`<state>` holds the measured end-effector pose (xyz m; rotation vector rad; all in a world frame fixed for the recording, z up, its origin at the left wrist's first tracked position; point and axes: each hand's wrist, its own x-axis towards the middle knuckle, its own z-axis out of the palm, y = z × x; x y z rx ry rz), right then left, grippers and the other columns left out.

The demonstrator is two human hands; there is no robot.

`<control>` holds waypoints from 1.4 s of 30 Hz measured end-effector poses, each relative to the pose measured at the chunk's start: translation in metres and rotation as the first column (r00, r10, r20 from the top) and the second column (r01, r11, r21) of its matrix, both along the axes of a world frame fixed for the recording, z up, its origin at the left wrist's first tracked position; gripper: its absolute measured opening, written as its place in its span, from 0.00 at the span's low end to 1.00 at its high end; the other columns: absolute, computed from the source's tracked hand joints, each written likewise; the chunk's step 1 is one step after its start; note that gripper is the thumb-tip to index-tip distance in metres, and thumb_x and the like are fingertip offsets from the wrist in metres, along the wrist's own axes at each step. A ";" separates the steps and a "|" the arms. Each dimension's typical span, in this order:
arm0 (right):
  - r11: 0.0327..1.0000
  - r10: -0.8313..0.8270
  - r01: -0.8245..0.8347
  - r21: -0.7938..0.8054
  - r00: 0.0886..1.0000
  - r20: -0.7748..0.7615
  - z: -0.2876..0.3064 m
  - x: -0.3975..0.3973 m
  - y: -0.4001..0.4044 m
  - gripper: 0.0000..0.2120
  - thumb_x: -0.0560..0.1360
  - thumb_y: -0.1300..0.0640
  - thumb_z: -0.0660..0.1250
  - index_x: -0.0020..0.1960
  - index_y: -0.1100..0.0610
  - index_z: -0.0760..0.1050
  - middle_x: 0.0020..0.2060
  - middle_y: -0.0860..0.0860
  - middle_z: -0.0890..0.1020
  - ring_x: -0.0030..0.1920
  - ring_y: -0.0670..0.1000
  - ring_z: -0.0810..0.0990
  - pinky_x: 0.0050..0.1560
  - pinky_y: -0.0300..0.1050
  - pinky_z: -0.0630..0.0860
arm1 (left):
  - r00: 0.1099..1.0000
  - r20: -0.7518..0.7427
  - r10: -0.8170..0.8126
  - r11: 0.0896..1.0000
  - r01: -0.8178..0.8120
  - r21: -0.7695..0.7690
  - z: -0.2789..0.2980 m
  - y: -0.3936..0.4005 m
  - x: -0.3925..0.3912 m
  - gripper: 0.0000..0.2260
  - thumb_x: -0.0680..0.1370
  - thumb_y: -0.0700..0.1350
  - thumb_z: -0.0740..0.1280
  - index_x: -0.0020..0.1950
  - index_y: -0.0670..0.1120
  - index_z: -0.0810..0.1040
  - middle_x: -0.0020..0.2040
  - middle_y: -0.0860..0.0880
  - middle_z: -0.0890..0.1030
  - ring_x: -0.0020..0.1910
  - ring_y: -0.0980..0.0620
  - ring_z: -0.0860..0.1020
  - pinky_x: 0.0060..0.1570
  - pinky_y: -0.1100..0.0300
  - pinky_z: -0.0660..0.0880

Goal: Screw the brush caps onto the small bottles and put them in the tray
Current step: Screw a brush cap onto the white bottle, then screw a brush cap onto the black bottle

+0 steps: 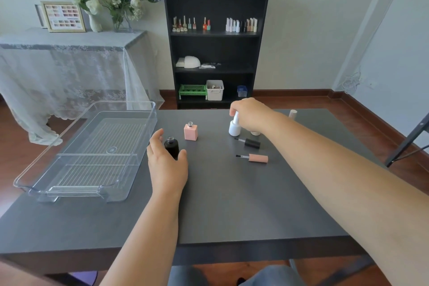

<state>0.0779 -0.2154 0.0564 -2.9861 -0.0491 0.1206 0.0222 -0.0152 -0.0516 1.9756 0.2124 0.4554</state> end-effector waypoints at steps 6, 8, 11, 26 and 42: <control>0.992 0.065 -0.072 0.103 0.995 0.071 -0.015 0.002 -0.006 0.32 0.74 0.74 0.54 0.68 0.45 0.70 0.63 0.56 0.72 0.55 0.59 0.75 0.52 0.50 0.76 | 0.996 -0.083 0.013 1.000 -0.011 0.027 0.000 0.001 0.003 0.26 0.77 0.38 0.65 0.73 0.48 0.61 0.67 0.45 0.73 0.66 0.43 0.69 0.62 0.52 0.66; 0.986 0.082 -0.097 0.138 0.990 0.111 -0.019 0.001 -0.010 0.34 0.74 0.75 0.54 0.68 0.41 0.70 0.58 0.55 0.72 0.53 0.57 0.75 0.50 0.49 0.75 | 0.997 -0.077 0.016 0.999 -0.013 0.040 -0.001 0.001 0.004 0.25 0.77 0.38 0.66 0.72 0.48 0.63 0.66 0.45 0.74 0.64 0.43 0.71 0.61 0.54 0.66; 0.963 0.082 -0.136 0.231 0.971 0.226 -0.026 -0.008 -0.021 0.31 0.77 0.71 0.57 0.68 0.39 0.70 0.52 0.52 0.72 0.49 0.53 0.74 0.47 0.45 0.73 | 0.998 -0.056 0.003 0.999 -0.001 0.035 -0.002 0.001 0.004 0.22 0.76 0.38 0.68 0.69 0.48 0.67 0.62 0.47 0.76 0.60 0.46 0.74 0.56 0.58 0.67; 0.928 -0.091 0.021 0.373 0.981 0.171 -0.083 -0.045 -0.061 0.11 0.73 0.51 0.71 0.55 0.51 0.81 0.45 0.47 0.78 0.44 0.46 0.74 0.42 0.37 0.65 | 0.936 0.162 -0.313 0.949 0.303 0.083 0.010 -0.015 -0.026 0.20 0.73 0.43 0.74 0.53 0.66 0.71 0.52 0.63 0.77 0.50 0.68 0.77 0.44 0.79 0.71; 0.561 -0.245 -0.133 0.817 0.916 0.317 -0.083 -0.101 -0.033 0.10 0.69 0.60 0.73 0.46 0.46 0.81 0.34 0.39 0.79 0.33 0.35 0.73 0.37 0.23 0.67 | 0.915 0.192 -0.355 0.903 0.282 0.323 -0.002 -0.016 -0.022 0.17 0.73 0.41 0.74 0.60 0.52 0.78 0.52 0.59 0.74 0.50 0.51 0.75 0.49 0.67 0.69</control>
